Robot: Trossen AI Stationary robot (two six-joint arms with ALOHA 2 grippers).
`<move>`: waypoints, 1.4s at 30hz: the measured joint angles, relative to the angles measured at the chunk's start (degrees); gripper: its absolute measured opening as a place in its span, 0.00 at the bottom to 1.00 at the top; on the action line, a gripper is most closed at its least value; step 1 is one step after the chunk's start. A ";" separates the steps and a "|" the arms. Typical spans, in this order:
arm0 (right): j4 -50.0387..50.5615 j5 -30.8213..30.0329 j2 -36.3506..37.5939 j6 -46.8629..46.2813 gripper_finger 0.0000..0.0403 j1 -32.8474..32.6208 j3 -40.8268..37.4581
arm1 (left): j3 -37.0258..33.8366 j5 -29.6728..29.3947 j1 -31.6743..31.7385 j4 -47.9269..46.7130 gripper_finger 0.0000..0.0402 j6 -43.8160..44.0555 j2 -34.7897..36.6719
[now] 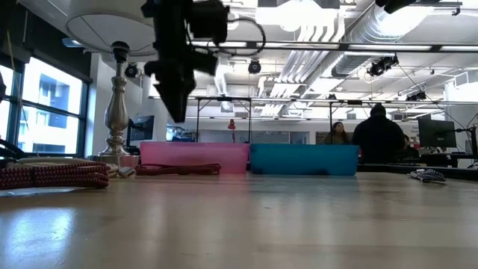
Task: Pick & Place USB Port
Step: Put the top small black and pink charger cable into the blue bin
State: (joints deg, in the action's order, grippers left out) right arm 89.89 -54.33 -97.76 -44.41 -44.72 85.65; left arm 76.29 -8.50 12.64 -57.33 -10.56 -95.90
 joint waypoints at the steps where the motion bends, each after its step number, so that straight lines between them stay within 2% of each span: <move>1: -0.01 -0.07 0.00 -0.03 0.35 -0.26 0.00 | -1.36 0.28 0.48 0.37 0.37 0.36 -0.02; 8: -0.04 -0.32 0.00 -0.43 0.35 -0.91 0.00 | -7.12 4.42 2.38 7.94 0.37 -0.10 -0.03; 15: -0.39 -0.34 0.00 -0.58 0.35 -0.89 0.00 | -7.34 3.65 2.41 9.78 0.37 0.34 -0.02; 18: -0.83 -0.26 0.00 -0.62 0.35 -0.89 0.00 | -7.36 2.09 2.41 9.78 0.41 0.36 -0.02; 22: -1.29 -0.06 0.00 -0.60 0.35 -0.89 0.00 | -7.36 -0.57 2.41 9.70 0.50 0.36 -0.02; 28: -1.75 0.32 0.00 -0.62 0.35 -0.89 0.00 | -7.36 -0.75 2.36 9.65 0.63 0.36 -0.02; 35: -2.16 1.37 0.00 -0.73 0.35 -1.05 0.00 | -7.43 2.30 2.36 9.51 0.65 1.03 -1.27; 42: -2.69 2.05 0.00 -0.76 0.35 -1.82 0.00 | -7.43 2.38 2.39 10.37 0.65 0.79 -5.35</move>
State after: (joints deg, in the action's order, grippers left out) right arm 87.19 -52.28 -97.76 -45.17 -46.53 85.65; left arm 68.86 -6.13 15.03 -46.96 -9.77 -101.24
